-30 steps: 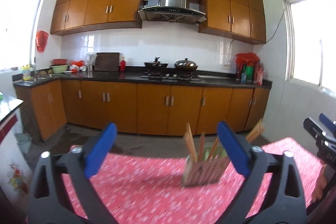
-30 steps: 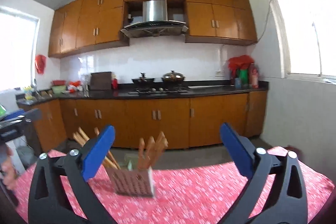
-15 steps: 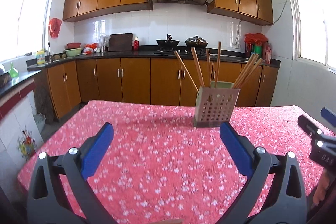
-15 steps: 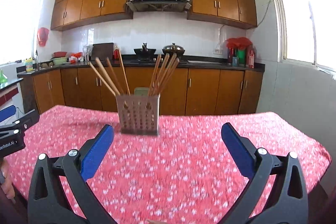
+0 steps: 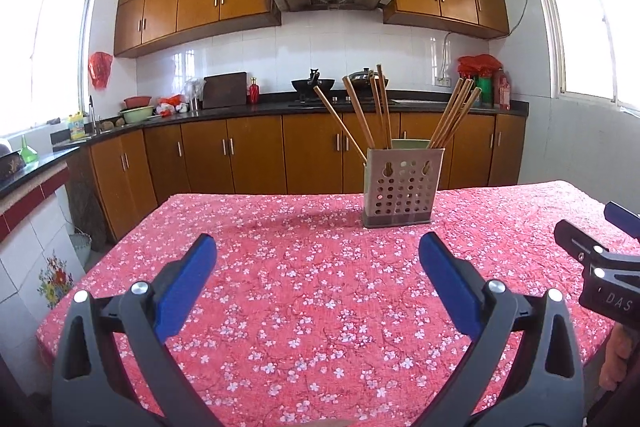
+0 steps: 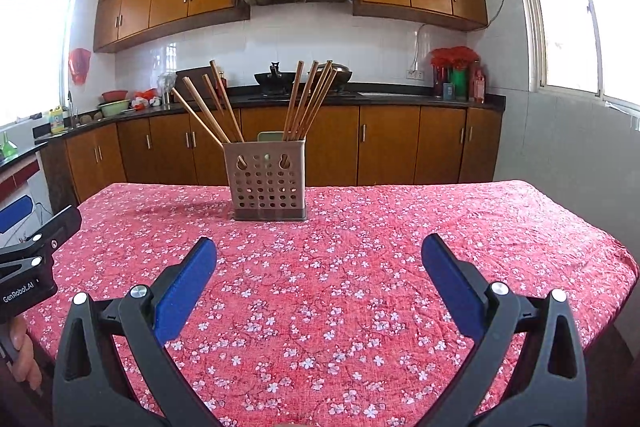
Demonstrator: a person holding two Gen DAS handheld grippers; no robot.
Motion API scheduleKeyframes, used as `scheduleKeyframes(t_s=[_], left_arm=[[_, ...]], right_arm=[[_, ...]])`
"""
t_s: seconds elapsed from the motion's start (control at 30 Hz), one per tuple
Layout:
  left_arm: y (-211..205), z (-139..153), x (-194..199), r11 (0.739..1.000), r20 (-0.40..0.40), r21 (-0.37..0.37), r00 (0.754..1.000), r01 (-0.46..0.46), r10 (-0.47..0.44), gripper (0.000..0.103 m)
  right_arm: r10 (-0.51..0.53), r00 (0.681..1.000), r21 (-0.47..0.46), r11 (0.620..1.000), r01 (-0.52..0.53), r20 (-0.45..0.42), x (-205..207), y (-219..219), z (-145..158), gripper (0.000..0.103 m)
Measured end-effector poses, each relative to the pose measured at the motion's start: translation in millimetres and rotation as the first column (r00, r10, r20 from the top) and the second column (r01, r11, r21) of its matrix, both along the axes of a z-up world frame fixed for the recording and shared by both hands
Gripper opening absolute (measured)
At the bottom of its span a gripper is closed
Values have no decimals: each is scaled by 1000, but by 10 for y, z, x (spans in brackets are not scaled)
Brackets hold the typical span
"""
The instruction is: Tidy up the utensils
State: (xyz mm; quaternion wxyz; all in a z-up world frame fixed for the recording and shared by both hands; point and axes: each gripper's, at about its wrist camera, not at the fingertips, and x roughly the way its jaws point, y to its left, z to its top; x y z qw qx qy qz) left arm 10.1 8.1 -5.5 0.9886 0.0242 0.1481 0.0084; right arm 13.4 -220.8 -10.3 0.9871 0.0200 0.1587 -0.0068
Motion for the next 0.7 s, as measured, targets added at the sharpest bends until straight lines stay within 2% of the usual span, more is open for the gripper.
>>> scheduleKeyframes(t_s=[0.7], left_arm=[[-14, 8, 26, 1000, -17, -19, 1000, 5, -6, 99]], right_arm=[[-7, 1000, 11, 1000, 7, -1, -15, -12, 12, 101]])
